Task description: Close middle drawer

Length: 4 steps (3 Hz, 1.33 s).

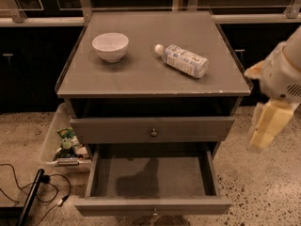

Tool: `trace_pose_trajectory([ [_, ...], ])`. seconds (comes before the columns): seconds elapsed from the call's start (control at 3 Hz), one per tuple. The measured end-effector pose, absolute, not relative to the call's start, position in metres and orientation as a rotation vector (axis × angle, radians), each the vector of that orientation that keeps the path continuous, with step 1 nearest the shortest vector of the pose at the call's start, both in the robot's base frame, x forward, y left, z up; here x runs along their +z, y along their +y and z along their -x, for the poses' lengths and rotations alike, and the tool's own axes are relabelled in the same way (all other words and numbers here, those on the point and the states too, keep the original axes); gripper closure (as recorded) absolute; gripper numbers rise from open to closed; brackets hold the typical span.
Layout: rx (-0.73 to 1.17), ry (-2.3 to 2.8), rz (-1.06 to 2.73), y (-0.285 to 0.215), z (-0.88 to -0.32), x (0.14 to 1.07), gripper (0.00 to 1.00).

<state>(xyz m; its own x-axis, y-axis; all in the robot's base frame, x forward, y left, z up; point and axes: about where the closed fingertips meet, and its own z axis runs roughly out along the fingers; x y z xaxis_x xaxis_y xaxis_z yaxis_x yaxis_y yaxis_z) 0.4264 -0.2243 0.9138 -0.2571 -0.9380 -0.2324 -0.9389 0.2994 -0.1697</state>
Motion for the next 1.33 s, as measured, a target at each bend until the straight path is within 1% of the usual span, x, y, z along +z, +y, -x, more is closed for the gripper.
trace_pose_trajectory([
  [0.33,0.118,2.303,1.701,-0.232,-0.401,0.851,0.18],
  [0.67,0.211,2.288,1.720,-0.236,-0.375,0.789,0.42],
  [1.33,0.226,2.284,1.732,-0.237,-0.367,0.774,0.88],
])
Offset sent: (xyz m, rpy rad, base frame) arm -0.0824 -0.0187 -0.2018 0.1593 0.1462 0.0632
